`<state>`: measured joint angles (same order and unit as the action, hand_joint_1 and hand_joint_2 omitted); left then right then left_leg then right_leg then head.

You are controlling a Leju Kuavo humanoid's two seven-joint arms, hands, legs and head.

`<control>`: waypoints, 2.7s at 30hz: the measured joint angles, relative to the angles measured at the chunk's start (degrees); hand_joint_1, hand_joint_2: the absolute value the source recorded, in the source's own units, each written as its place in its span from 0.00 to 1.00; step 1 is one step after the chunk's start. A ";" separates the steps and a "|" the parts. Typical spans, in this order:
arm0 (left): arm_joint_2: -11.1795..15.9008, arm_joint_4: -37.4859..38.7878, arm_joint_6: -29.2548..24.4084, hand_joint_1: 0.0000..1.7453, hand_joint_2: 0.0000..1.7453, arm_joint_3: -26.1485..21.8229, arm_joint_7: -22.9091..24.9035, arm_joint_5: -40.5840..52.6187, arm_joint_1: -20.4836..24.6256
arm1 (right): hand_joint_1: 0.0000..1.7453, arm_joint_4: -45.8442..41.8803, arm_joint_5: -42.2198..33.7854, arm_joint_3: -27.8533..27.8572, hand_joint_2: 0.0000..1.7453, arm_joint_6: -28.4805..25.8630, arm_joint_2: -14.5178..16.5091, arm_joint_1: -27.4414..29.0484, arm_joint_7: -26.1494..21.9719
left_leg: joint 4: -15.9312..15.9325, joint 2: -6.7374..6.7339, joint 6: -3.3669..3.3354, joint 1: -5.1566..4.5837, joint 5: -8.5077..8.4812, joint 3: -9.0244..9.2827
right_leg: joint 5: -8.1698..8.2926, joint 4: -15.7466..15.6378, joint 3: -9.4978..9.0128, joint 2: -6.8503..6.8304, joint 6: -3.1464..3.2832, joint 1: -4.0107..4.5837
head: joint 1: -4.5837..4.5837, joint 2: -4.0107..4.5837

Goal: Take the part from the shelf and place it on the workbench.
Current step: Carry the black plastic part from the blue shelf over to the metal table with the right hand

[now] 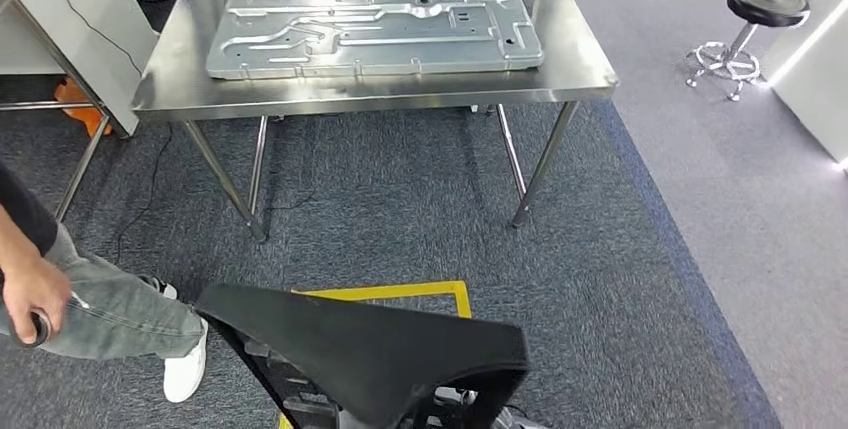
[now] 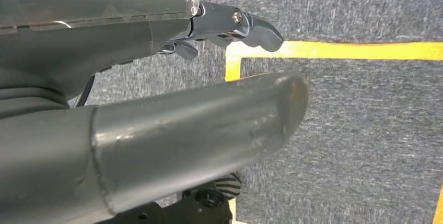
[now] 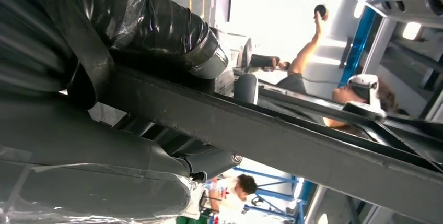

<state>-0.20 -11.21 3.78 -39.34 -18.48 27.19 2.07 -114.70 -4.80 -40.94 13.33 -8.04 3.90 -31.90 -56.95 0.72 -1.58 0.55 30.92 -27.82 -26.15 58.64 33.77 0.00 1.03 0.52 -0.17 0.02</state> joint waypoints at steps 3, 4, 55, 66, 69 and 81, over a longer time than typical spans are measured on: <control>0.07 -0.04 0.03 0.00 0.00 0.01 -0.04 0.05 0.17 | 0.99 -0.14 -0.01 0.00 1.00 0.00 0.03 0.02 -0.01 | -0.87 -0.40 0.76 -0.08 1.06 0.10 | -0.06 -1.60 -1.21 0.07 0.25 -0.53 | -0.02 0.00; 0.11 -0.06 0.07 0.00 0.00 0.01 -0.05 0.09 0.24 | 0.99 -0.17 -0.02 0.00 1.00 0.00 0.05 -0.01 -0.02 | -3.13 -0.48 0.99 -0.06 2.18 -0.86 | -0.09 -2.21 -1.84 0.00 0.35 -0.77 | -0.02 0.00; 0.90 -0.04 0.48 0.00 0.00 -1.07 -0.09 2.16 -0.08 | 0.99 -0.34 0.55 0.20 1.00 0.23 -0.53 0.51 0.08 | -0.43 -0.41 -0.71 0.47 -2.94 -2.71 | -7.90 14.64 5.20 0.03 -2.57 -1.25 | -0.07 0.00; 0.85 -0.07 0.61 0.00 0.00 -1.29 -0.14 2.21 0.40 | 0.99 -0.17 0.41 0.30 1.00 0.24 -0.55 0.19 0.08 | -6.01 -0.45 1.96 0.48 2.72 -2.45 | -0.36 -1.94 -1.83 0.05 0.41 -1.13 | 0.01 0.00; 0.85 -0.07 0.61 0.00 0.00 -1.29 -0.15 2.21 0.13 | 0.99 -0.04 0.37 0.31 1.00 0.31 -0.55 0.17 0.09 | -16.30 -0.45 2.31 0.54 5.24 -9.21 | -1.29 -1.90 -2.74 -0.02 0.85 -0.92 | 0.01 0.00; 0.63 -0.07 0.40 0.00 0.00 -1.51 -0.05 2.93 -0.07 | 0.99 -0.06 -0.20 1.31 1.00 1.14 -0.71 0.94 0.10 | -0.27 -0.50 -0.33 0.58 -4.38 -4.11 | -6.67 2.98 -3.45 0.04 -1.90 -0.72 | -0.01 0.00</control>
<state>0.43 -11.28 4.19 -40.85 -18.53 30.12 2.00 -114.76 -5.00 -39.63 14.47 -8.75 4.84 -31.80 -57.22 0.22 -1.91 1.13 26.54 -31.93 -32.82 61.62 30.32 0.05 -0.87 -0.19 -0.18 0.02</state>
